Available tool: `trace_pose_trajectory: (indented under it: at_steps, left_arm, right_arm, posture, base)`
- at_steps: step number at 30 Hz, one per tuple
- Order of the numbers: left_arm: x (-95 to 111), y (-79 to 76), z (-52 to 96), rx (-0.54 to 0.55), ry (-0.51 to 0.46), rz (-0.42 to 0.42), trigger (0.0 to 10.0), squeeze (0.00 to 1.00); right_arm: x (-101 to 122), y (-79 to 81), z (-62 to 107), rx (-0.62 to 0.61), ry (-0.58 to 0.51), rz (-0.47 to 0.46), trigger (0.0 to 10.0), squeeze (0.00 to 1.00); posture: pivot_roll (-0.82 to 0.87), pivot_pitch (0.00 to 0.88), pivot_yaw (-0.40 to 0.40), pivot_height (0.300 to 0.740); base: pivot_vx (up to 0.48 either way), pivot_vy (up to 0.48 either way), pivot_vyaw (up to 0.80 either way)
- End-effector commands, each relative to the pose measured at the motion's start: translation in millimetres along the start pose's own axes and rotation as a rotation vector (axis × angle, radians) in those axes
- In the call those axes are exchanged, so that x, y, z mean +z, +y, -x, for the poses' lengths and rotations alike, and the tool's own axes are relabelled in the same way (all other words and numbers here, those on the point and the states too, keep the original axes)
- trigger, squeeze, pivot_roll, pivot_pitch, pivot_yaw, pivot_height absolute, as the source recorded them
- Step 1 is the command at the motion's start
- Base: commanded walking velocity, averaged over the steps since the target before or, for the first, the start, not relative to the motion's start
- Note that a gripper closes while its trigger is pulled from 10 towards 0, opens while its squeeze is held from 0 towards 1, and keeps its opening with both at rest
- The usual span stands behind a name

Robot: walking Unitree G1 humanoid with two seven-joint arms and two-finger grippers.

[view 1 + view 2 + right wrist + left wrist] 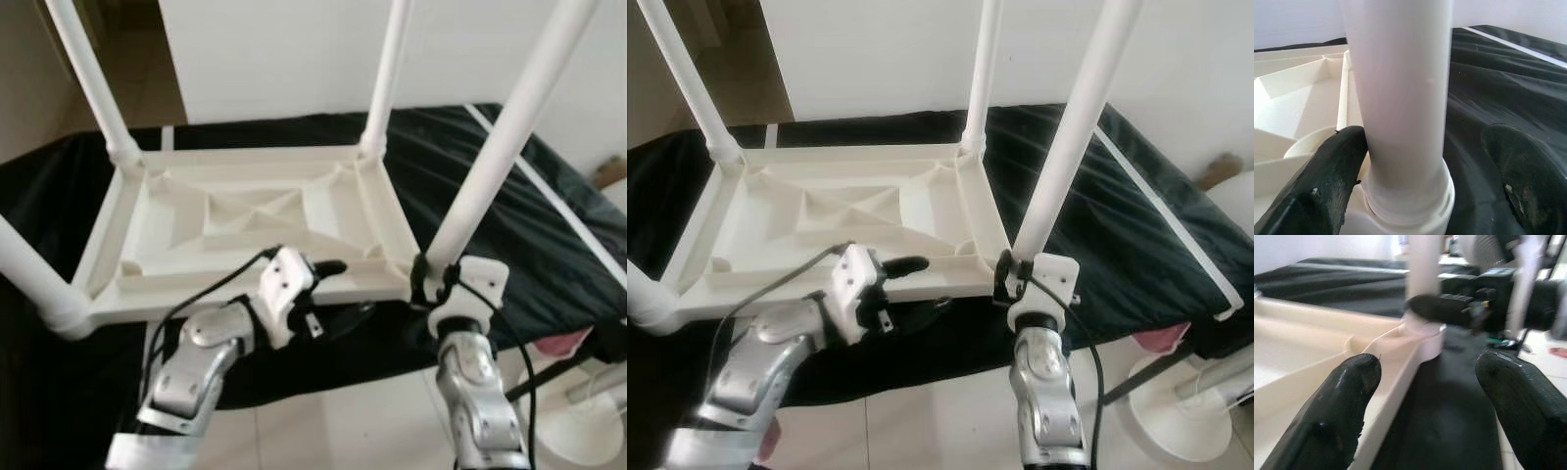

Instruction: Building children table

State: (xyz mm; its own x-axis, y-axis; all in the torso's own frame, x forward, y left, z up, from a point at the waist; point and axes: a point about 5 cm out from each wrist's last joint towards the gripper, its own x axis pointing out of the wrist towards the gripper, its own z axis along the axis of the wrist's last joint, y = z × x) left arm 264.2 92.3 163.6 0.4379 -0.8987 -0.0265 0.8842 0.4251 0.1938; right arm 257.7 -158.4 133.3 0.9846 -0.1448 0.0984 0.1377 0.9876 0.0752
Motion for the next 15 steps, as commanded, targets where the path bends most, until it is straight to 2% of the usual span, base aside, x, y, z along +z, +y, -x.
trace_pose_trajectory:
  at_steps: [1,4,8,10,15]
  left_arm:
    - [-2,-1.0,3.4,-0.023,0.006,0.017,10.0,0.0]
    - [-9,7.3,22.3,-0.02,0.081,0.003,10.0,0.0]
    - [-11,9.7,27.7,-0.014,0.102,-0.001,10.0,0.0]
    - [-13,19.6,41.4,0.037,0.155,-0.032,10.0,0.0]
    - [-13,28.6,53.9,0.096,0.196,-0.062,10.0,0.0]
  right_arm:
    - [3,3.0,2.2,0.034,-0.019,-0.009,10.0,0.0]
    - [0,10.1,9.1,0.114,-0.004,-0.013,10.0,0.0]
    - [-1,11.2,11.1,0.131,-0.001,-0.009,10.0,0.0]
    - [-4,12.7,16.6,0.186,0.017,-0.017,10.0,0.0]
    - [-6,14.9,21.4,0.244,0.028,-0.029,10.0,0.0]
  posture:
    - [-0.01,0.075,-0.046,0.74]
    - [-0.01,0.077,-0.043,0.74]
    - [-0.01,0.077,-0.043,0.74]
    - [0.0,0.083,-0.04,0.74]
    - [0.01,0.09,-0.045,0.74]
  base:
    - [0.0,0.0,0.0]
    - [0.0,0.0,0.0]
    - [0.0,0.0,0.0]
    - [0.0,0.0,0.0]
    - [0.0,0.0,0.0]
